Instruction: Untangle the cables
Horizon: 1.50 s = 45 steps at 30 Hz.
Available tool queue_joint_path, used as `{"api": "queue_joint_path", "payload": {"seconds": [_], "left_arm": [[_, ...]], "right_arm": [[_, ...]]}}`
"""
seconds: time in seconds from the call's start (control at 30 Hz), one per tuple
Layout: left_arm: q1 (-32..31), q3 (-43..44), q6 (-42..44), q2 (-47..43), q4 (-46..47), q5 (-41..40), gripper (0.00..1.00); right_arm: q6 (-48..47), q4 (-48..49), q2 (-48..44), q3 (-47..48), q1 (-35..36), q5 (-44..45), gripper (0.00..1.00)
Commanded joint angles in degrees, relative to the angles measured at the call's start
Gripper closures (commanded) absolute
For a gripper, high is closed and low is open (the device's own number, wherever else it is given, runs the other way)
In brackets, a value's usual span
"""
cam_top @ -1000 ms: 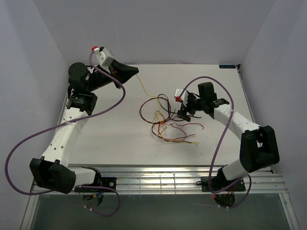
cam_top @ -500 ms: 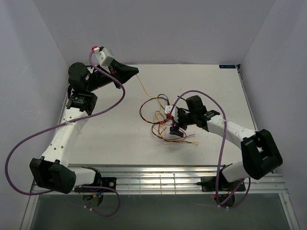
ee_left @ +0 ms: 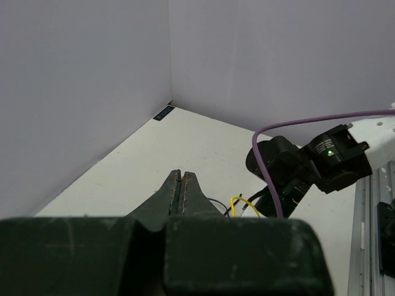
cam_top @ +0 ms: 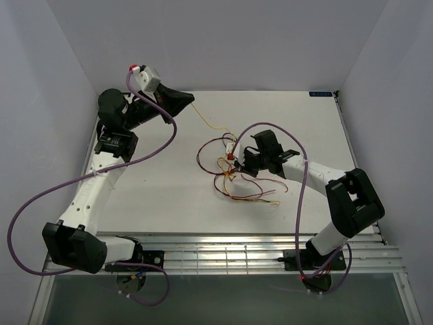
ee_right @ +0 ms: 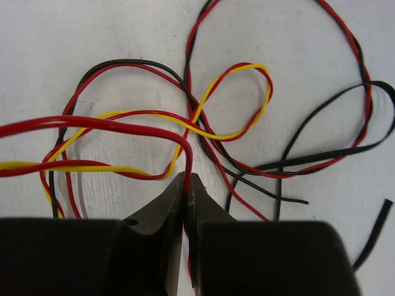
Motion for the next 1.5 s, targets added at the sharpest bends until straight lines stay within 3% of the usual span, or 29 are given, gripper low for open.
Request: {"api": "queue_joint_path", "payload": {"seconds": [0.0, 0.1, 0.2, 0.27, 0.33, 0.37, 0.43, 0.47, 0.5, 0.57, 0.67, 0.77, 0.93, 1.03, 1.17, 1.33, 1.47], "left_arm": [[-0.1, -1.8, 0.7, -2.5, -1.0, -5.5, 1.00], [-0.1, -5.8, -0.9, -4.1, -1.0, -15.2, 1.00], [-0.1, -11.2, -5.0, -5.9, -1.9, -30.4, 1.00], [-0.1, -15.2, -8.0, -6.4, -2.9, -40.6, 0.92], [0.3, -17.9, -10.0, -6.2, -2.9, -46.4, 0.80], [0.6, -18.8, -11.1, -6.0, -4.2, -50.6, 0.67], [1.2, -20.1, -15.1, -5.7, -6.3, -53.0, 0.53], [1.3, -20.4, -16.2, -5.5, -8.1, -54.7, 0.38], [1.4, -21.2, -17.8, -5.5, -8.9, -55.3, 0.37], [1.5, -22.2, -19.2, -5.7, -10.4, -55.8, 0.31], [1.5, -24.1, -21.8, -6.1, -11.9, -54.0, 0.13], [1.5, -26.4, -24.9, -7.2, -10.0, -46.0, 0.02], [1.4, -32.1, -36.4, -8.0, 1.4, -24.4, 0.02], [0.0, -34.8, -43.4, -6.1, 10.7, -18.2, 0.02], [-4.5, -35.1, -51.7, -3.1, 16.7, -19.6, 0.02], [-11.3, -30.6, -53.6, 1.4, 17.1, -20.6, 0.02], [-12.4, -29.9, -56.9, 5.5, 17.1, -21.6, 0.02]], "right_arm": [[2.5, 5.5, -5.3, -1.0, 0.7, 5.9, 0.92], [5.8, 11.3, -9.4, -3.0, 0.9, 12.9, 0.92], [9.5, 13.8, -12.9, -2.4, 1.3, 20.9, 0.92], [10.9, 14.2, -14.7, -1.6, 1.5, 23.9, 0.92], [12.3, 14.4, -16.8, -0.1, 1.5, 26.9, 0.92], [12.3, 13.9, -17.3, 0.6, 1.5, 27.0, 0.92], [11.6, 10.1, -18.2, 3.9, 1.5, 26.9, 0.92], [11.6, 8.9, -18.4, 4.9, 1.5, 27.0, 0.92], [11.6, 7.4, -18.8, 5.7, 1.5, 27.2, 0.92], [11.6, 5.0, -18.8, 8.1, 1.6, 27.0, 0.92], [12.2, 0.8, -18.7, 11.6, 1.9, 27.1, 0.92], [11.5, -1.6, -18.6, 13.3, 2.6, 28.0, 0.92], [11.5, -4.3, -17.5, 14.8, 3.8, 31.9, 0.92], [11.9, -4.9, -17.1, 15.1, 4.5, 33.0, 0.92], [12.3, -4.9, -16.8, 15.0, 5.4, 32.9, 0.92], [13.6, -4.5, -16.6, 15.1, 6.4, 33.9, 0.92], [15.0, -3.2, -16.9, 15.0, 6.8, 35.5, 0.92]]}}
